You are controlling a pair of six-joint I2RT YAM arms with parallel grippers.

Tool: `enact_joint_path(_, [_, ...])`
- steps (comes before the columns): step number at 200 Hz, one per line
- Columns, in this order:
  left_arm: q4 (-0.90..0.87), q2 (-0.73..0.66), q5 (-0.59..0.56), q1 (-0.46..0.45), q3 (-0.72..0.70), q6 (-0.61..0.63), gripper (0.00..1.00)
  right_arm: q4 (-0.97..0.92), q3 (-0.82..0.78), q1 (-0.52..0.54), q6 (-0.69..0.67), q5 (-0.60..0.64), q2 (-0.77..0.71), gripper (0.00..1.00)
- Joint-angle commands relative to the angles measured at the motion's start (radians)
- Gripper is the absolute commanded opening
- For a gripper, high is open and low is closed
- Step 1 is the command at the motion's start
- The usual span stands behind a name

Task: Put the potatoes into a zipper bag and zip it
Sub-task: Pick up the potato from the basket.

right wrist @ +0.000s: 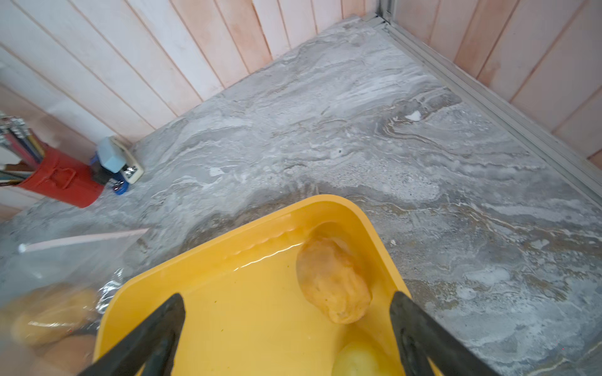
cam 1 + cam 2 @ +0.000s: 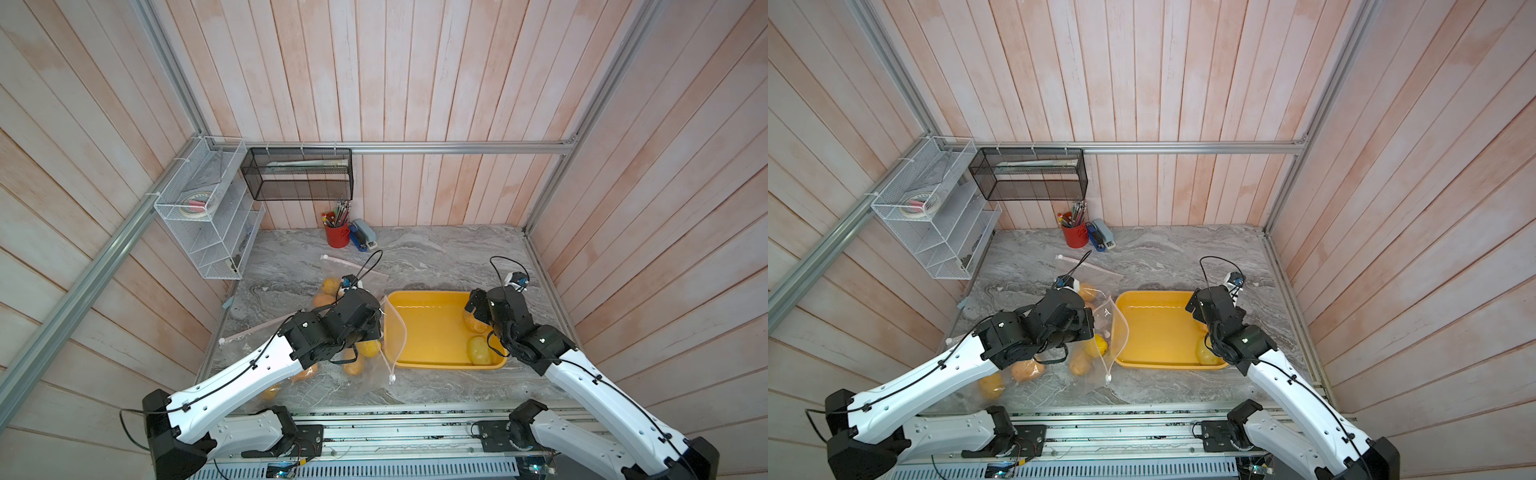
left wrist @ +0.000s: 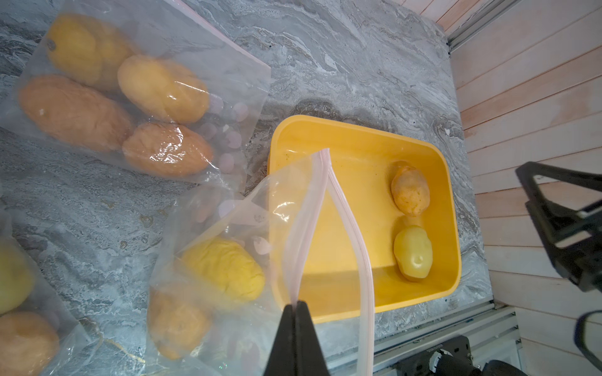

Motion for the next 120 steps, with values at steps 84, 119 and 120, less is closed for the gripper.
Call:
enact_joint_path(84, [-0.006,-0.037,-0.024,-0.001,-0.031,-0.003,0.00,-0.016,0.061,-0.125,-0.290,-0.172,0.375,0.98])
enact_joint_path(119, [-0.003,-0.047,-0.022,-0.001,-0.039,0.000,0.00,0.005,0.068,-0.127,-0.293,-0.210,0.449,0.98])
enact_joint_path(120, [-0.003,-0.047,-0.022,-0.001,-0.039,0.000,0.00,0.007,0.067,-0.128,-0.293,-0.213,0.452,0.98])
